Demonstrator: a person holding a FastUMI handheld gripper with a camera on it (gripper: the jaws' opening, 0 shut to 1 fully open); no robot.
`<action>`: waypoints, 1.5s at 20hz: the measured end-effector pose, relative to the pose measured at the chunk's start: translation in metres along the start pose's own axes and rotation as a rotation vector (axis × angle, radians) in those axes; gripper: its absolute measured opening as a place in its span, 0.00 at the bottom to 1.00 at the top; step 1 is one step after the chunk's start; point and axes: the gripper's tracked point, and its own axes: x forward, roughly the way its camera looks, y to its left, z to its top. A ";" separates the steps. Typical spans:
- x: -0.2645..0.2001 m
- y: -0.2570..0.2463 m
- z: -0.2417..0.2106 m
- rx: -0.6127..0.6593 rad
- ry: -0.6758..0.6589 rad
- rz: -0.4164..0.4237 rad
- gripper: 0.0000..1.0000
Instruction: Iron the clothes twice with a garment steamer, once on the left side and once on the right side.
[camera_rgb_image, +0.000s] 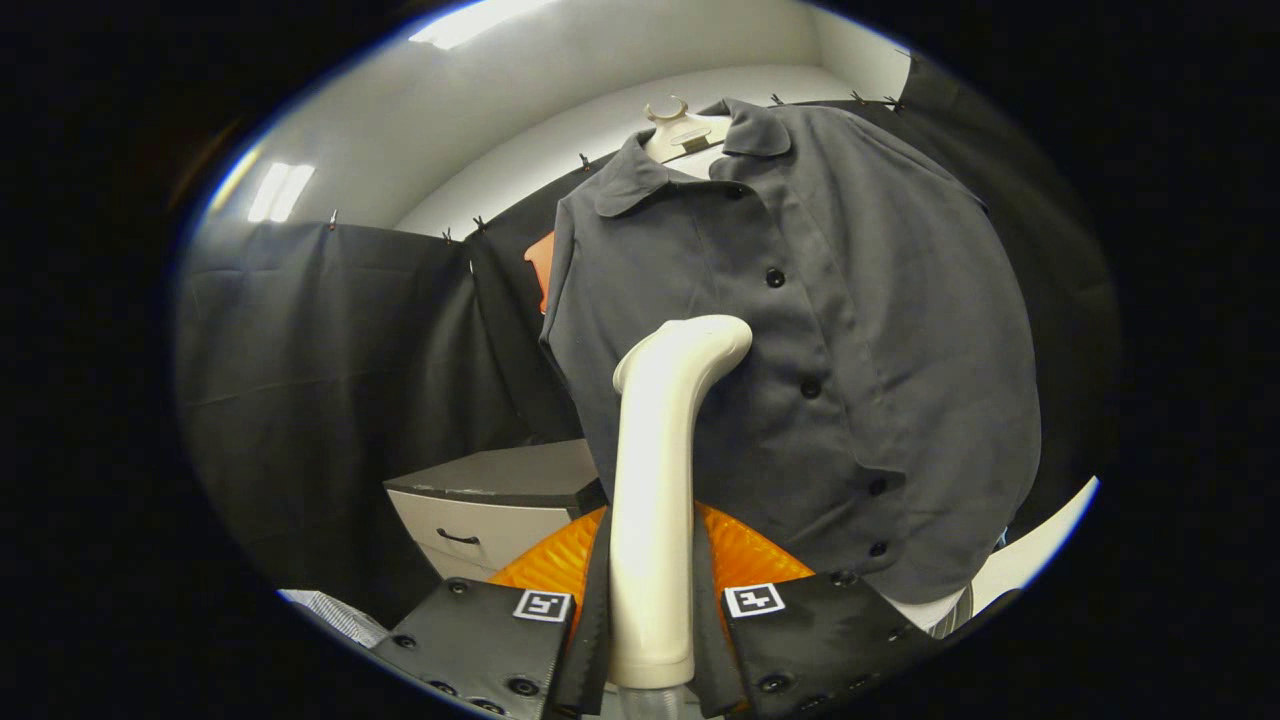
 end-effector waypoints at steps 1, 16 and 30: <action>-0.002 -0.002 -0.007 0.002 0.004 -0.001 0.42; -0.018 -0.018 -0.060 0.006 0.072 -0.008 0.42; -0.038 -0.017 -0.105 0.042 0.146 -0.044 0.42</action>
